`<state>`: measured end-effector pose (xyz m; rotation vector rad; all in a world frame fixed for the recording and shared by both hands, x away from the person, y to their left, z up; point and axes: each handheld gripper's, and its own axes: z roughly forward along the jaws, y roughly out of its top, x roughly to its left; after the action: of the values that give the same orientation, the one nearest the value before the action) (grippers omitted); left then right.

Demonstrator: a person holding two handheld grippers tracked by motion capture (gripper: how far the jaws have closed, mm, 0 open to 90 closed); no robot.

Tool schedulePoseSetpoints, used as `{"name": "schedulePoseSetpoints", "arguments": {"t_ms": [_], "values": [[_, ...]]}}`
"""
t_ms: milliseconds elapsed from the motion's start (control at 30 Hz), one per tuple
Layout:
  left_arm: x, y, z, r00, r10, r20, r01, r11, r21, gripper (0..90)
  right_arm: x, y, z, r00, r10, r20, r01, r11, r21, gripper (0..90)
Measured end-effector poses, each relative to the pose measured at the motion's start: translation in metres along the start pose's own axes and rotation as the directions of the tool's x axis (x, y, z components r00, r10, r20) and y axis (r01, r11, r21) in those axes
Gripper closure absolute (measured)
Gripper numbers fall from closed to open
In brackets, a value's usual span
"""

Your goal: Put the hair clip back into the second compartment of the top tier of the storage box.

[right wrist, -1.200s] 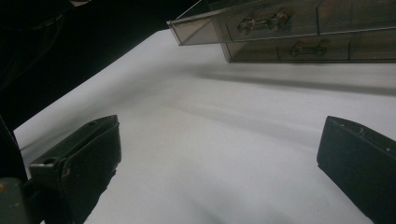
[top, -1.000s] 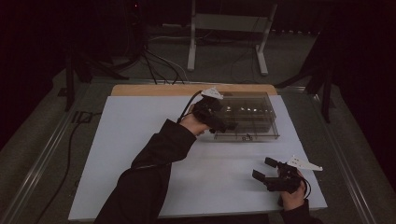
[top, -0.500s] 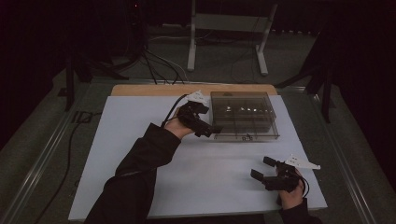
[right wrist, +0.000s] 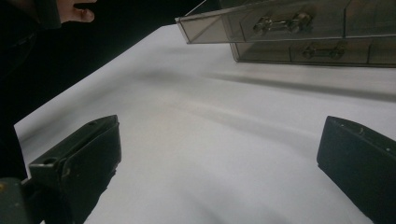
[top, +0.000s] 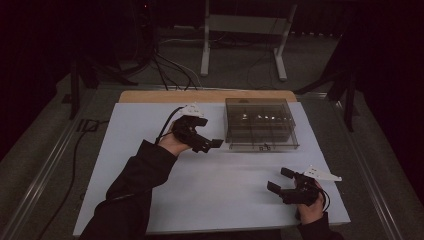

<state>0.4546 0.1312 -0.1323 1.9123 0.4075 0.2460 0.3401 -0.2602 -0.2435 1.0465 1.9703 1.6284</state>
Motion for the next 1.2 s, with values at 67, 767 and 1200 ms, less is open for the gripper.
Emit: {"name": "schedulePoseSetpoints", "arguments": {"t_ms": [67, 767, 1200], "values": [[0.0, -0.002, -0.003, 1.0, -0.004, -0.007, 0.004, 1.0, -0.002, 0.3, 0.0, 0.0, 0.0, 1.0, 0.001, 0.0, -0.001, 1.0, -0.001, 0.0], [0.005, -0.049, -0.052, 0.9958, -0.06, -0.07, 0.056, 0.9971, -0.052, 0.3, -0.001, 0.0, -0.001, 1.0, 0.009, 0.004, -0.009, 1.0, -0.003, 0.0], [0.003, -0.094, -0.07, 0.9913, -0.102, -0.083, 0.096, 0.9926, -0.075, 0.3, -0.001, 0.0, 0.0, 1.0, 0.001, 0.002, -0.001, 1.0, 0.001, 0.0]]}}
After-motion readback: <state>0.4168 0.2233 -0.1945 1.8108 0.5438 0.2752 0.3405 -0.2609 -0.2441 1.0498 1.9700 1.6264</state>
